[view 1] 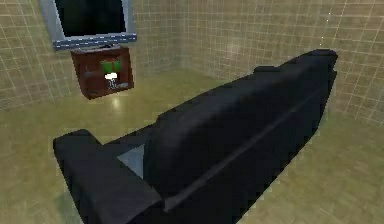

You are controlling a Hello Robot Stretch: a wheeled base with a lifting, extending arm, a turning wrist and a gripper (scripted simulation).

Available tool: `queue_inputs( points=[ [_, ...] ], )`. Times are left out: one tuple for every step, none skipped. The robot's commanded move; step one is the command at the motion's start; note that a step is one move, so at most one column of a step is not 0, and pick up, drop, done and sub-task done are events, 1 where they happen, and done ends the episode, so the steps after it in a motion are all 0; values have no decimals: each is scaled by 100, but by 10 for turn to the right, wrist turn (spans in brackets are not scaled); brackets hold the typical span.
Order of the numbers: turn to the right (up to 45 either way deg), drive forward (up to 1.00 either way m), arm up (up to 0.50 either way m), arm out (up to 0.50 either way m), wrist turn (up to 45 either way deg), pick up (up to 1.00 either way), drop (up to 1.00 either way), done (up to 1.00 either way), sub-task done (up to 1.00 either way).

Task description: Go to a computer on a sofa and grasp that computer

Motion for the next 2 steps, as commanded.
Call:
queue_inputs(
  points=[
    [-450,0,0,0,0,0,0,0,0],
    [-450,0,0,0,0,0,0,0,0]
  ],
)
